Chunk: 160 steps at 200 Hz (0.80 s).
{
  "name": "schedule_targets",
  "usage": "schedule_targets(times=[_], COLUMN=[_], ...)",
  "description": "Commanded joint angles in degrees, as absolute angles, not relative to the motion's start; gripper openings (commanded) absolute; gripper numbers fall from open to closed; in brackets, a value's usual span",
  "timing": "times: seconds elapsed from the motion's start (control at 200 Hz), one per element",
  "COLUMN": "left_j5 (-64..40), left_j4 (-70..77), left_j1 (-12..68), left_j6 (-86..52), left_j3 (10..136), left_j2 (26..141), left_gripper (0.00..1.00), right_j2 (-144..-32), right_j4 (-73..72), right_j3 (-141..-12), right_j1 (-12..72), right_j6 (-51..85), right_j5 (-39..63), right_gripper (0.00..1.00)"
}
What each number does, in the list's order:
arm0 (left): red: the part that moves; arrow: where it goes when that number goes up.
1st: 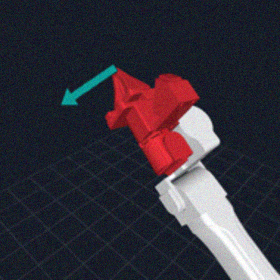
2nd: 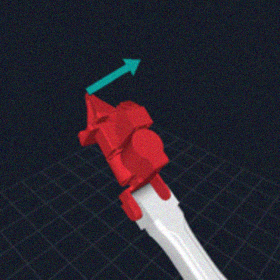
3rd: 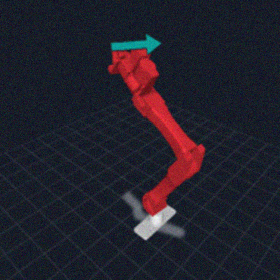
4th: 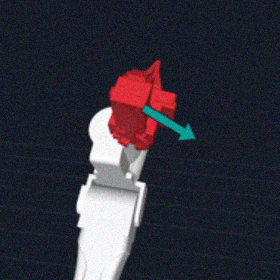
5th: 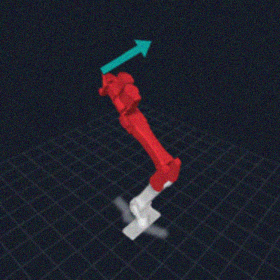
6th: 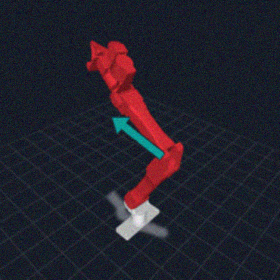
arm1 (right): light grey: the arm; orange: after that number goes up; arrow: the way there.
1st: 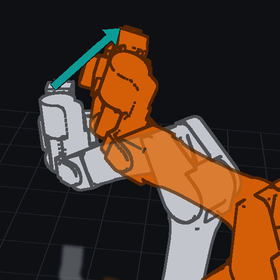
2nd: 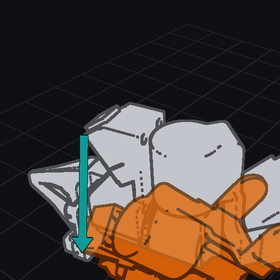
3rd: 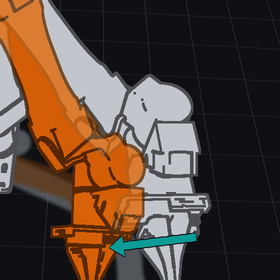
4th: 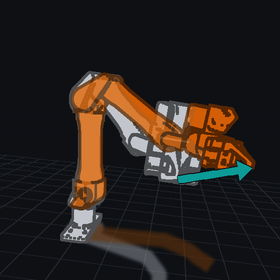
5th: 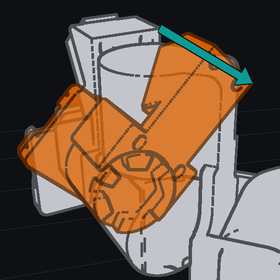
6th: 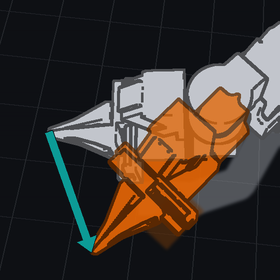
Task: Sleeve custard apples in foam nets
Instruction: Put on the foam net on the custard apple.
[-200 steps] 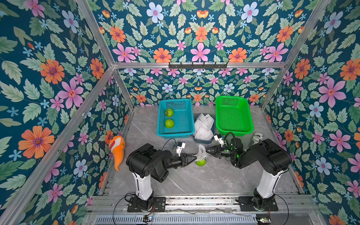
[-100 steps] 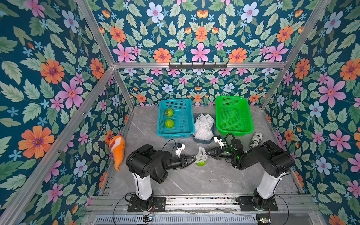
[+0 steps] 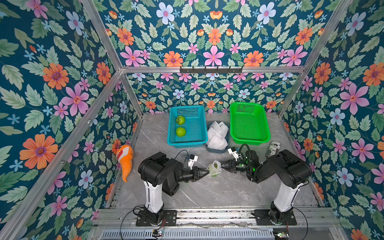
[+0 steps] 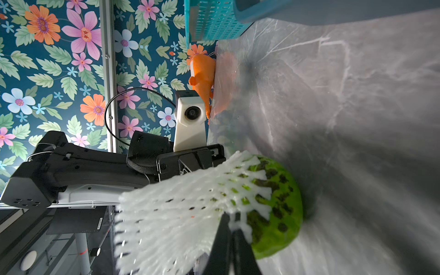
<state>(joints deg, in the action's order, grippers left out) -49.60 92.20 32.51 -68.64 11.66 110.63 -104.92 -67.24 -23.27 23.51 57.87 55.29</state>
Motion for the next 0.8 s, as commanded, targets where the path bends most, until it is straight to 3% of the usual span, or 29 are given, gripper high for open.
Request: schedule_targets(times=[0.0, 0.795], left_j5=[-50.8, -50.1], left_j4=[98.6, 98.6], left_j1=[32.5, 31.4], left_j6=[-67.4, -67.5], left_j3=[11.8, 12.3], left_j2=[111.7, 117.2], left_gripper=[0.0, 0.0], right_j2=[-104.7, -107.8], right_j4=[-65.8, -63.7], right_j3=[-23.2, -24.2], right_j1=[23.5, 23.5], right_j6=[55.2, 54.3], right_j5=[54.6, 50.8], right_gripper=[0.0, 0.0])
